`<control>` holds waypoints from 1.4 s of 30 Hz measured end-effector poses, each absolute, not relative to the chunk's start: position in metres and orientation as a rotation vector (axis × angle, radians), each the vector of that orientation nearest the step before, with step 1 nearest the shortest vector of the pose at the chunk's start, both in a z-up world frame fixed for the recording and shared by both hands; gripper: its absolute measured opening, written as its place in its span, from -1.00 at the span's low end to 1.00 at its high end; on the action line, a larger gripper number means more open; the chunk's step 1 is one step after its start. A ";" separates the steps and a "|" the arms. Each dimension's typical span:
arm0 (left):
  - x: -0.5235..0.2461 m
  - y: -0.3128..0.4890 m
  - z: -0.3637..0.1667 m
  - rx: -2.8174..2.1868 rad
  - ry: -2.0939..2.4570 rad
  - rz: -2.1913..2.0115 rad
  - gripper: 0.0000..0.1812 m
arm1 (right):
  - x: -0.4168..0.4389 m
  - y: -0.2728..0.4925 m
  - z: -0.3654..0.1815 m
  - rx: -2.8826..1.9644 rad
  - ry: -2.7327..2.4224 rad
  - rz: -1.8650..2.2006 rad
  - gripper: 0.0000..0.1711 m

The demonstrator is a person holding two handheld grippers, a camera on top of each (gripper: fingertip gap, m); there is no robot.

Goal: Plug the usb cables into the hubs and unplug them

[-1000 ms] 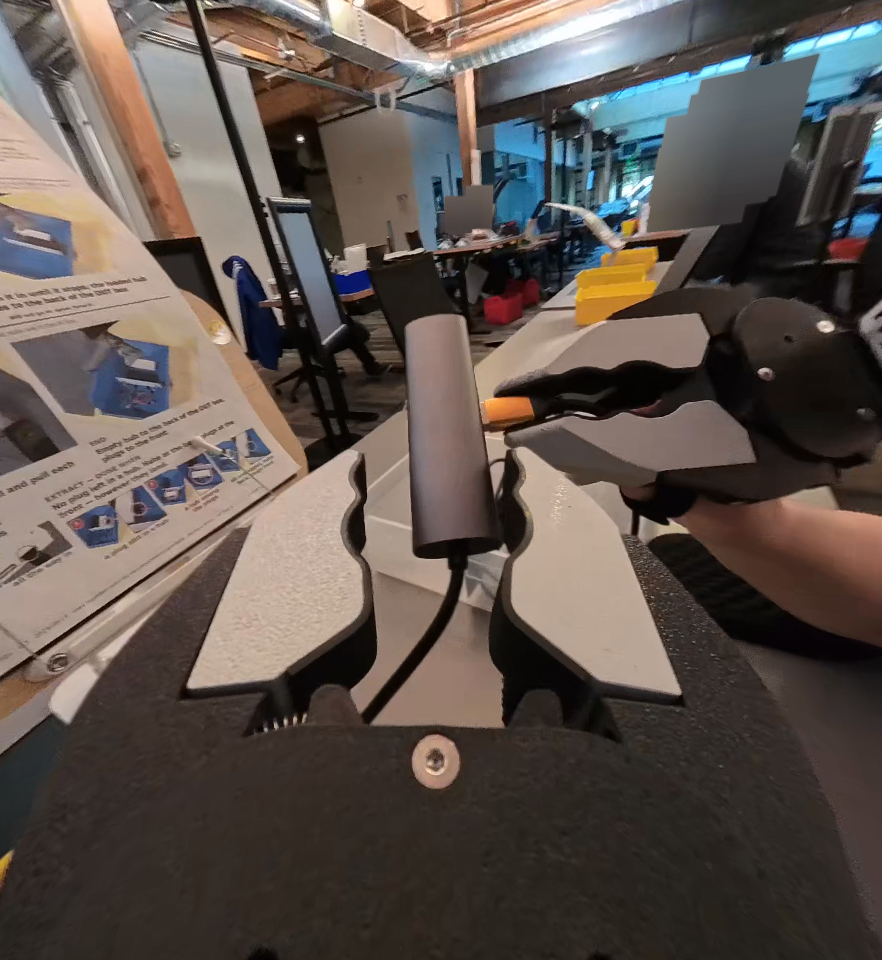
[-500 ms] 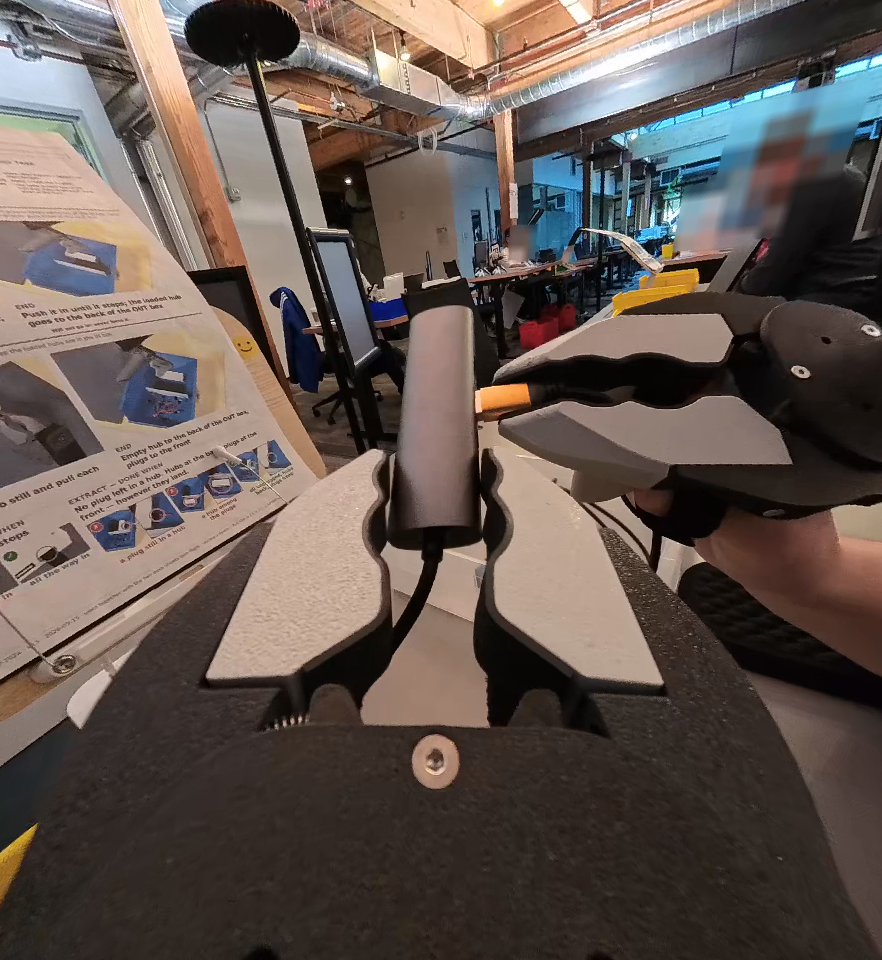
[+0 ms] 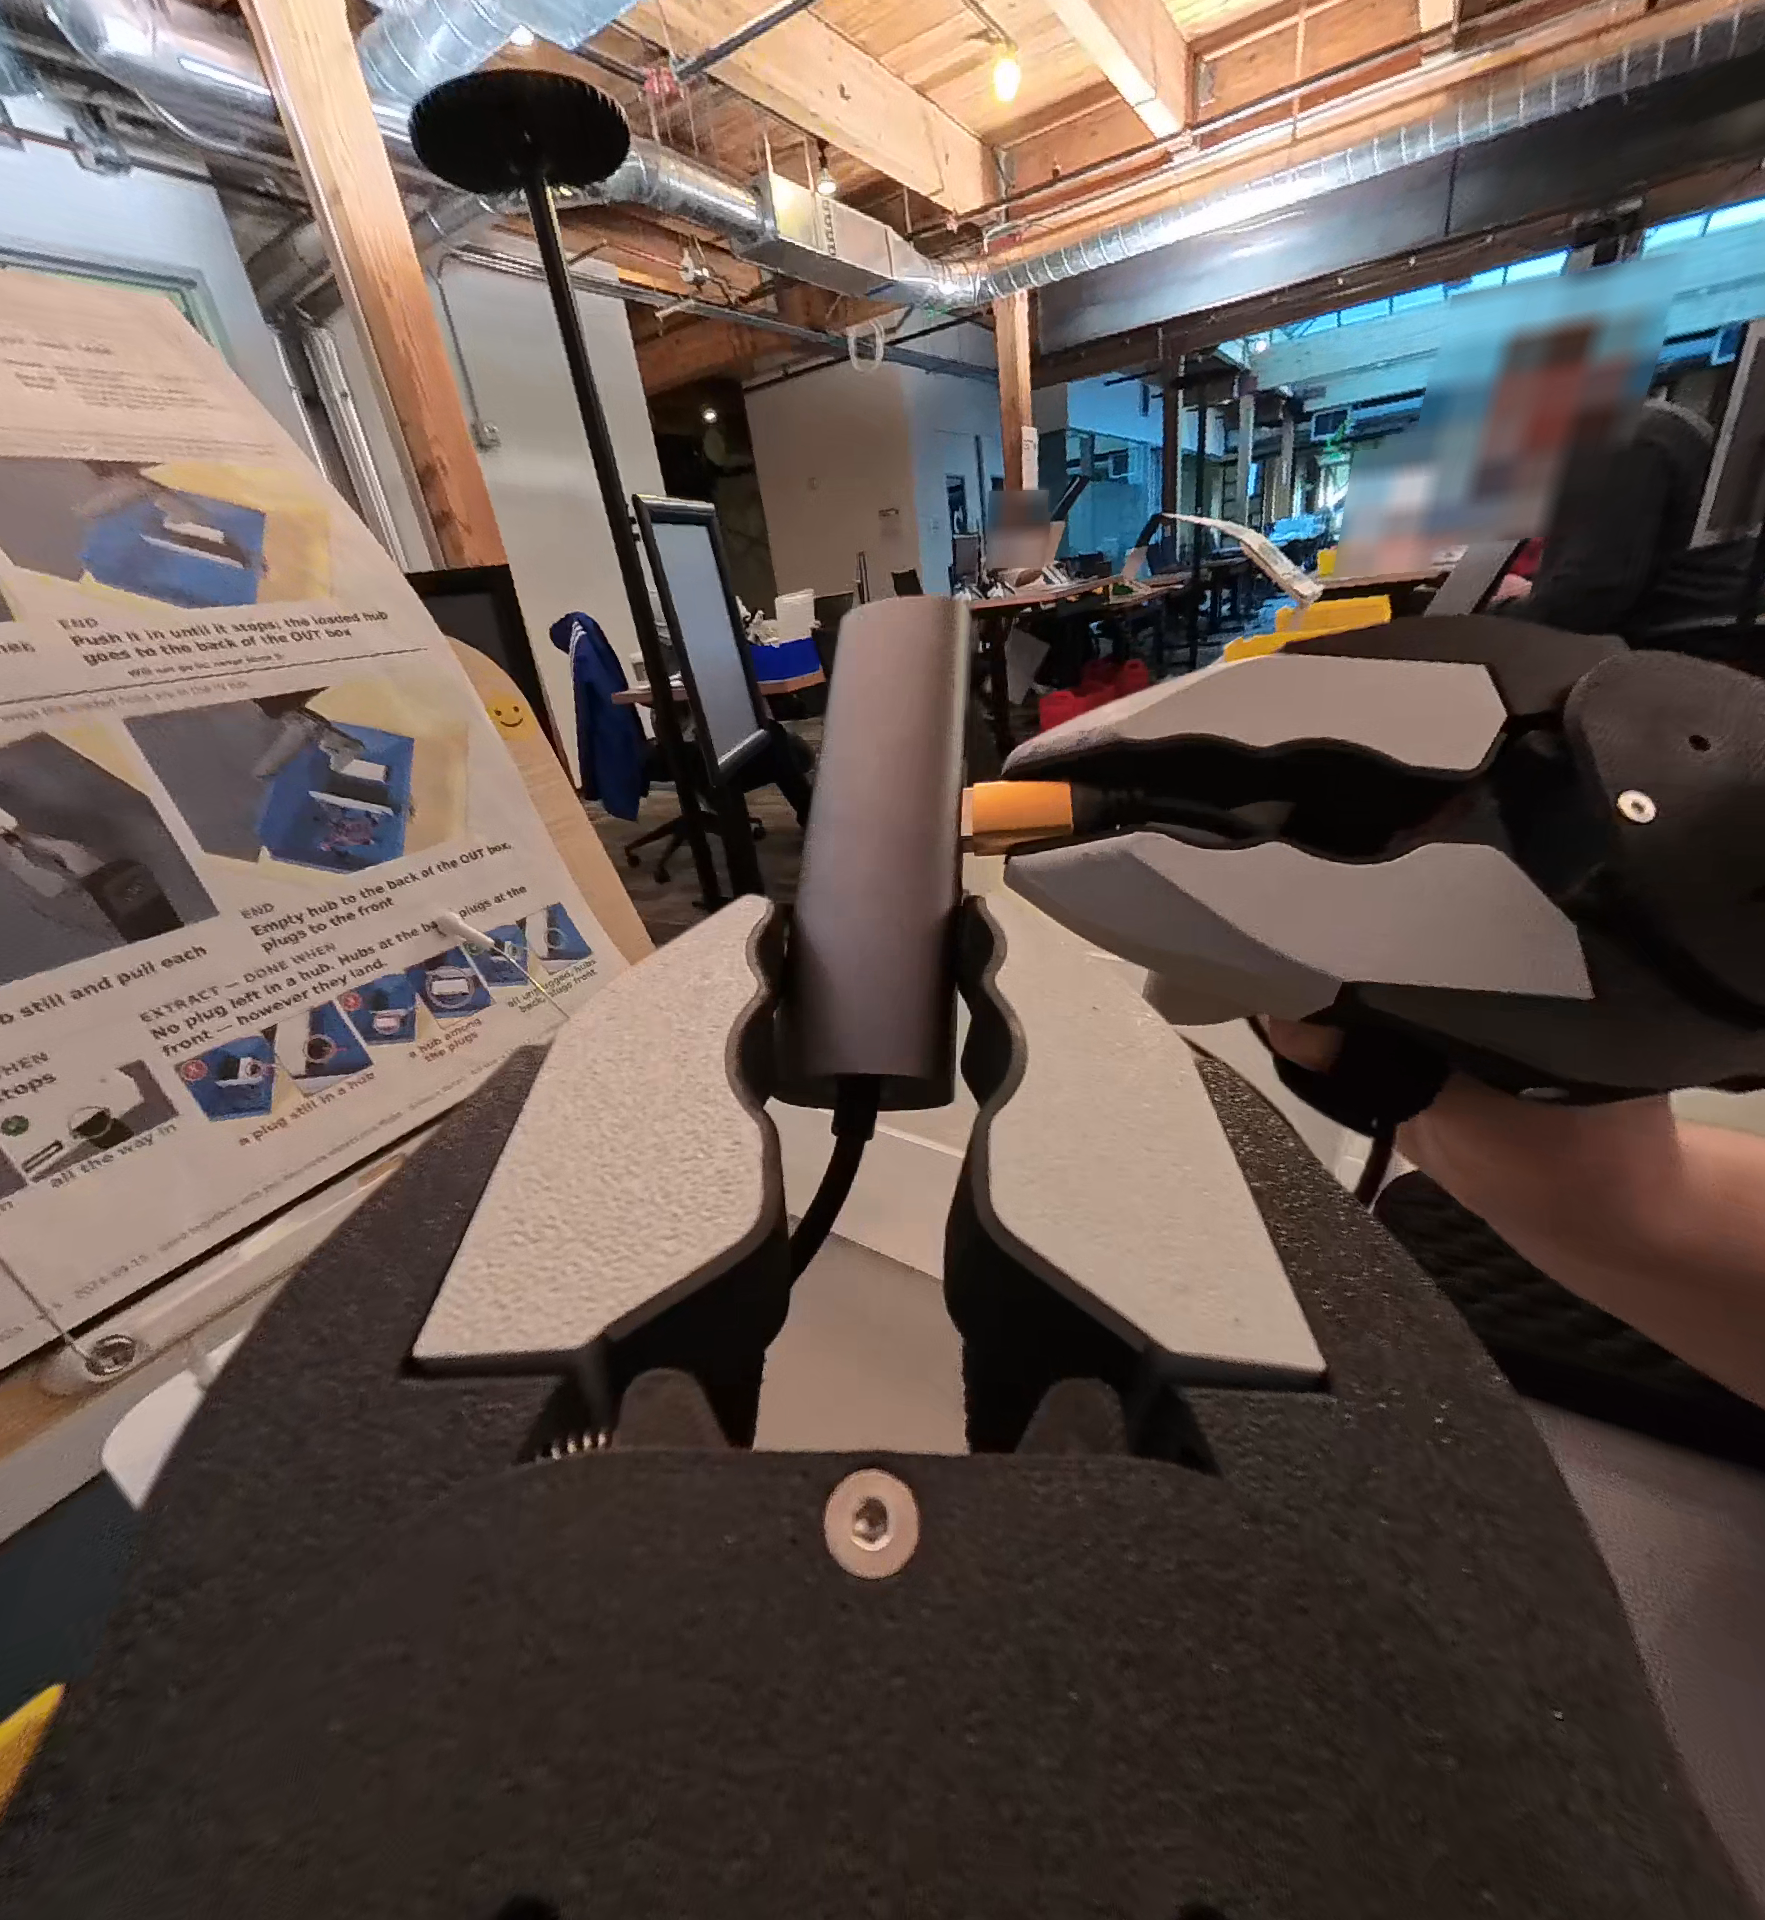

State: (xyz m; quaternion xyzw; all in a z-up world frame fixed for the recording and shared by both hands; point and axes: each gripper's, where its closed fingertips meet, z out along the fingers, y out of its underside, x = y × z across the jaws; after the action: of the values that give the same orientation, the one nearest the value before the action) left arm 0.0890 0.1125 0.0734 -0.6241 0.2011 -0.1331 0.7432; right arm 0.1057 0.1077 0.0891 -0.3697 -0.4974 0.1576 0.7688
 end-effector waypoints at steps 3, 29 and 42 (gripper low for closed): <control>0.087 0.112 0.082 -1.360 0.428 -0.324 -0.65 | 0.103 0.106 0.098 -0.774 -1.056 0.343 -0.81; 0.075 0.100 0.105 -1.338 0.451 -0.150 -0.65 | 0.097 0.094 0.117 -0.695 -1.007 0.180 -0.82; 0.004 0.080 0.134 -1.273 0.248 -0.186 -0.66 | 0.101 0.077 0.121 -0.645 -0.992 0.175 -0.82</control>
State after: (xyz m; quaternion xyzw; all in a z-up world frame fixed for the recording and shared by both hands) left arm 0.0038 0.0803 0.1339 -0.5917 0.1153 -0.0863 0.7932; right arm 0.1015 0.0773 0.1209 -0.3034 -0.4671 0.0825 0.8264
